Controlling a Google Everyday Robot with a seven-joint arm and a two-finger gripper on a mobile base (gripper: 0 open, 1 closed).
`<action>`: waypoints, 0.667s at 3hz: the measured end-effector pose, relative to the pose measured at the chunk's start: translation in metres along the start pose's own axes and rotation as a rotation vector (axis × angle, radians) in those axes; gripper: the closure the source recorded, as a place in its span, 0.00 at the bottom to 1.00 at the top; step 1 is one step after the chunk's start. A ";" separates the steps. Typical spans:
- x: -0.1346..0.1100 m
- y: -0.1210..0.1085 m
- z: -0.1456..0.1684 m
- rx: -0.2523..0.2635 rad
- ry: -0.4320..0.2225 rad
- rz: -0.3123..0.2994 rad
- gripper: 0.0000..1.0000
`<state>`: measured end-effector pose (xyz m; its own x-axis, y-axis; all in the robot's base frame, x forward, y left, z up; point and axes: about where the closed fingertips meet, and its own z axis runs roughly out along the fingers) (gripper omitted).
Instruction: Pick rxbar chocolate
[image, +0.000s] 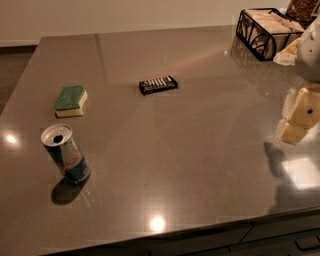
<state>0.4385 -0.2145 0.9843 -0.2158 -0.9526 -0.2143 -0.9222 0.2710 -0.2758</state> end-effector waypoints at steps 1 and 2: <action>0.000 0.000 0.000 0.001 0.000 0.000 0.00; -0.010 -0.021 0.010 0.017 -0.024 -0.021 0.00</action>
Offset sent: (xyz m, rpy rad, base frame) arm 0.0611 0.0122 -0.0087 0.0299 -0.0449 0.0582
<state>0.4627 -0.2090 0.9830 -0.1880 -0.9547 -0.2308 -0.9209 0.2530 -0.2965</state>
